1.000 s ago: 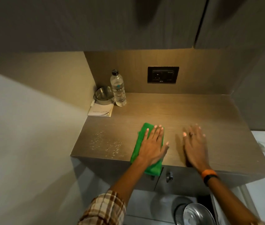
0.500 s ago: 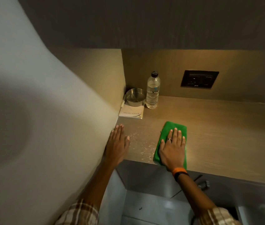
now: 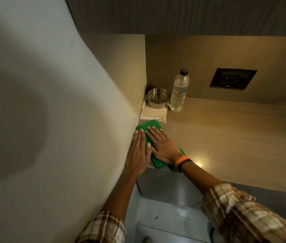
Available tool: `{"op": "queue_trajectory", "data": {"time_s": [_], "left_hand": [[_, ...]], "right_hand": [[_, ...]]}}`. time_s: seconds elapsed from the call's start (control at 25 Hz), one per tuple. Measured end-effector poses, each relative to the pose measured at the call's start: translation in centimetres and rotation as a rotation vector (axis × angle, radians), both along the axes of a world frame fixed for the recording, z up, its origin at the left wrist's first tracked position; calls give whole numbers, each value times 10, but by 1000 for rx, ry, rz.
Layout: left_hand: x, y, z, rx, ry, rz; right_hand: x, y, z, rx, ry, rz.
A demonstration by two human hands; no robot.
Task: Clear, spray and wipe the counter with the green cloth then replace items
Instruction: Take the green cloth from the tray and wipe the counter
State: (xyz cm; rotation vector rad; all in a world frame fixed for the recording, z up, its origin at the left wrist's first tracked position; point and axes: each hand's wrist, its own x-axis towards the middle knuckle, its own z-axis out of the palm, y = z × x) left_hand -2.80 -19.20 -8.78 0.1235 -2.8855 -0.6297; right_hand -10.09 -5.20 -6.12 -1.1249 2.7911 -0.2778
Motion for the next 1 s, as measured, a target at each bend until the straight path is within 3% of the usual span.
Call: {"op": "queue_trajectory", "data": {"time_s": [0.12, 0.16, 0.28, 0.36, 0.44, 0.68, 0.88, 1.0], "left_hand": [[-1, -1, 4, 198, -28, 52], [-2, 3, 7, 167, -33, 77], [-16, 41, 12, -143, -59, 17], [-34, 72, 14, -208, -114, -128], [-50, 85, 12, -247, -174, -180], [-39, 61, 4, -177, -209, 269], [-2, 94, 17, -29, -249, 517], [6, 113, 32, 99, -323, 594]], "right_hand": [[14, 16, 2, -29, -72, 201], [16, 31, 4, -116, -167, 172], [11, 90, 5, -478, -271, -305], [12, 129, -4, -348, -123, -508], [16, 149, -16, -207, -31, -490], [13, 148, -22, -178, 12, -456], [34, 136, -10, -265, 82, -282], [53, 108, -8, -263, -8, -231]]}}
